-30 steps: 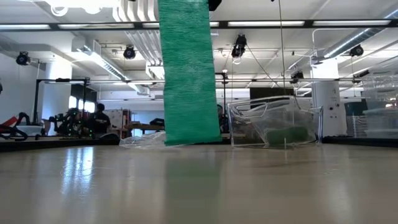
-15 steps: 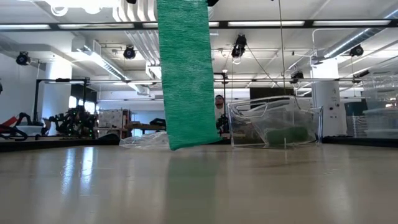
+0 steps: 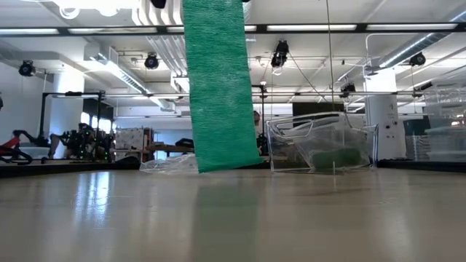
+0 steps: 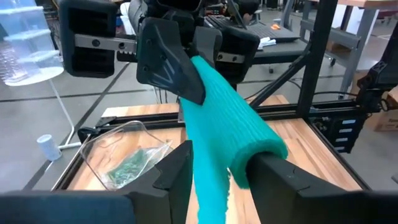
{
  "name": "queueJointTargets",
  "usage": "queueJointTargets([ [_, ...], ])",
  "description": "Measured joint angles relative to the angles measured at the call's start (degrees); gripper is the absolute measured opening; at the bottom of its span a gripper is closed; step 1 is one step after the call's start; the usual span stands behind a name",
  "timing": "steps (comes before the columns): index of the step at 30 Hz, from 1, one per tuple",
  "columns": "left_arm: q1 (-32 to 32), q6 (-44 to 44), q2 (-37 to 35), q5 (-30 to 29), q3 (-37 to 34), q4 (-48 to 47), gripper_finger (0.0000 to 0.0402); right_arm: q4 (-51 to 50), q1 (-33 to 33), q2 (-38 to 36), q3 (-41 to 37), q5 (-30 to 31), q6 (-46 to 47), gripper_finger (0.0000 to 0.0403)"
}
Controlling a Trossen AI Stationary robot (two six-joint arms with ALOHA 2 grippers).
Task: Roll bandage
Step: Roll the dark green bandage
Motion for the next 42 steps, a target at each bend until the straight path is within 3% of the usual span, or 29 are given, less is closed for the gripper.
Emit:
queueJointTargets([
  [5,0.1,1.9,0.5,0.1,0.0,1.4,0.0107,0.2,0.5,0.0,0.0,0.1,0.9,0.0021],
  [11,0.1,3.3,0.4,-0.1,0.0,1.4,0.0011,1.4,0.5,0.0,0.2,-0.1,11.5,0.0068],
  [17,0.1,4.5,-0.2,-1.8,0.0,0.8,0.0004,5.1,0.5,-1.2,0.2,-0.1,20.6,0.0135],
  [25,0.1,6.1,-1.8,-5.0,-0.1,1.4,0.0002,4.6,1.0,-2.8,0.1,5.3,29.4,0.0198],
  [31,0.1,6.2,-1.9,-6.1,-0.1,2.0,0.0001,3.7,2.4,-2.8,0.1,10.2,29.2,0.0215],
  [36,0.1,6.4,-1.8,-8.0,-0.1,2.8,0.0001,4.0,2.4,-0.8,0.0,13.3,36.1,0.022],
  [42,0.1,7.1,-1.8,-8.4,-0.1,3.0,0.0,5.1,2.4,0.3,0.0,13.6,38.8,0.021],
])
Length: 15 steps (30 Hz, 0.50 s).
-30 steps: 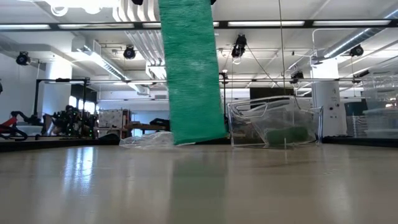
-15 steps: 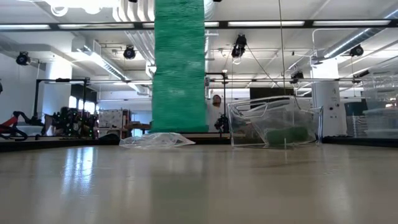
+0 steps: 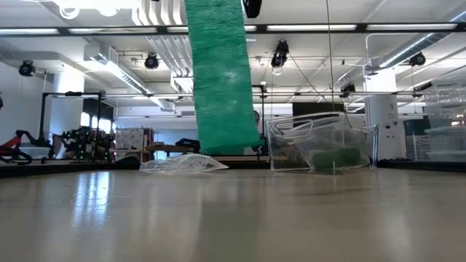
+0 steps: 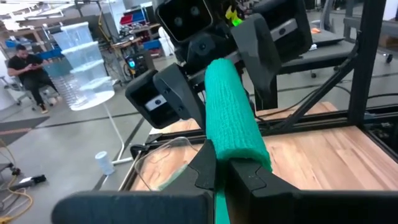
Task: Roll bandage
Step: Roll the dark green bandage
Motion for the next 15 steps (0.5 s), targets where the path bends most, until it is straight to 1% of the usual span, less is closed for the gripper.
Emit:
queueJointTargets([
  [5,0.0,0.7,0.0,0.0,0.0,-0.1,0.0,0.9,-0.1,0.0,0.0,0.1,3.7,0.0208],
  [10,0.0,2.0,-0.4,-0.8,0.0,-0.1,0.0,0.0,-0.1,0.1,0.0,-0.1,9.9,0.0221],
  [15,0.0,3.6,-1.1,-0.8,0.0,-0.1,0.0,0.5,-0.1,0.1,0.0,-0.2,13.0,0.0233],
])
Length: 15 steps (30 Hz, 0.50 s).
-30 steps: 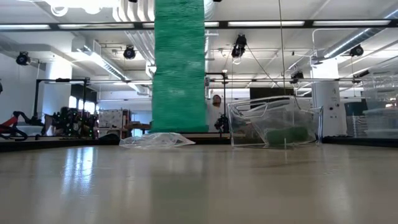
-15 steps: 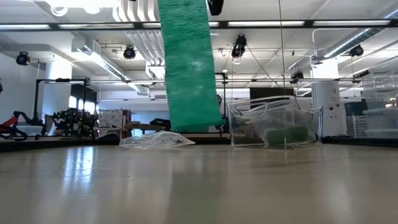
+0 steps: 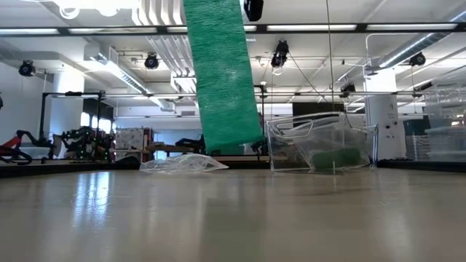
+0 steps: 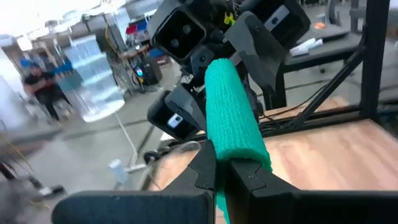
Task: Roll bandage
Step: Roll the dark green bandage
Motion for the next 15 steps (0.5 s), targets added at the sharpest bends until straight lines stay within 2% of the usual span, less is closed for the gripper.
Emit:
queueJointTargets([
  [3,-0.1,4.7,-0.5,0.0,0.1,-0.4,0.0,-0.1,-0.1,0.0,0.0,-0.1,1.1,0.0247],
  [8,-0.1,6.6,-0.6,0.0,2.8,-4.7,0.0,1.1,-0.1,0.0,0.0,-0.1,2.8,0.0276],
  [15,-0.1,12.4,-0.4,0.0,4.4,-5.1,0.0,3.9,-0.1,0.1,0.0,0.0,6.3,0.0304],
])
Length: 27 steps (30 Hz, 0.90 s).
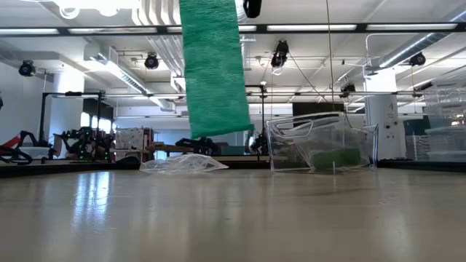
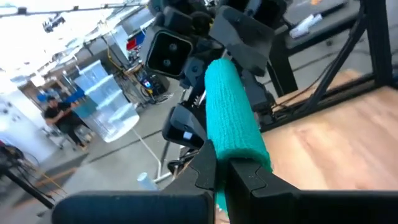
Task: Roll bandage
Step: Roll the dark green bandage
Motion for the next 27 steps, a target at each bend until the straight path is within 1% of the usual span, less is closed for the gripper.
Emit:
queueJointTargets([
  [3,0.0,4.3,0.0,0.0,0.0,0.2,0.0,0.4,0.0,0.0,0.0,0.0,0.8,0.0306],
  [7,0.0,9.3,0.2,0.0,0.1,0.7,0.0,0.9,-0.1,0.0,0.0,0.0,1.1,0.0299],
  [13,0.0,12.8,1.7,-0.2,0.1,1.0,0.0,1.3,-0.1,0.0,0.3,0.0,1.2,0.0294],
  [16,0.0,13.7,3.3,-4.1,0.1,3.5,0.0,1.3,-0.2,0.0,0.8,0.0,2.1,0.03],
  [18,0.0,14.6,4.0,-5.7,0.1,5.0,0.0,1.2,-0.2,0.0,0.8,0.2,2.2,0.0305],
  [22,0.0,16.3,4.8,-6.0,0.1,5.6,0.0,0.9,-0.2,0.0,0.8,0.2,3.7,0.0305],
  [27,0.0,16.4,5.1,-6.1,0.1,6.7,0.0,0.7,-0.3,0.0,0.8,0.2,4.6,0.0291],
])
